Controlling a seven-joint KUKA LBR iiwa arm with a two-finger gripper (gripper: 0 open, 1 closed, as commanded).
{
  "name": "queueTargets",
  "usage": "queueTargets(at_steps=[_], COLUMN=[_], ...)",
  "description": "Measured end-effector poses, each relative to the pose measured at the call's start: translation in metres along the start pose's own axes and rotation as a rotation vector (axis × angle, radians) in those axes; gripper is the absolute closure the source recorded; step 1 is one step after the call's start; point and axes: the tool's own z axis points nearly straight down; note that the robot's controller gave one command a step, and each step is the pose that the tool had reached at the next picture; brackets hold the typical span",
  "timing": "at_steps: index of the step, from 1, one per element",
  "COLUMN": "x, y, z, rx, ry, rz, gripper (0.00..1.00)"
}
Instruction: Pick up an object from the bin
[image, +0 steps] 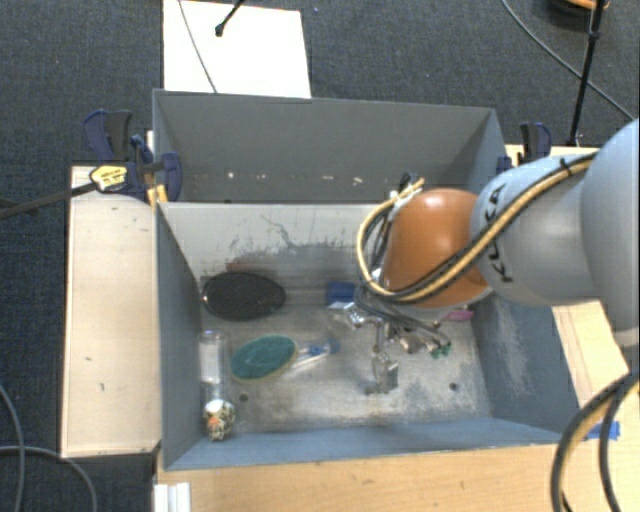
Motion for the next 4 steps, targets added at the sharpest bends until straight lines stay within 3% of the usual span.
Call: queueTargets(at_steps=[1, 2, 3, 4], x=[0.011, -0.012, 0.004, 0.003], y=[-0.002, -0.014, 0.001, 0.000], z=[-0.036, 0.001, 0.000, 0.000], rx=[0.002, 0.002, 0.000, 0.001], ry=[-0.005, -0.005, -0.001, -0.002], rz=[0.244, 0.223, 0.279, 0.278], gripper=[0.00, 0.00, 0.00, 1.00])
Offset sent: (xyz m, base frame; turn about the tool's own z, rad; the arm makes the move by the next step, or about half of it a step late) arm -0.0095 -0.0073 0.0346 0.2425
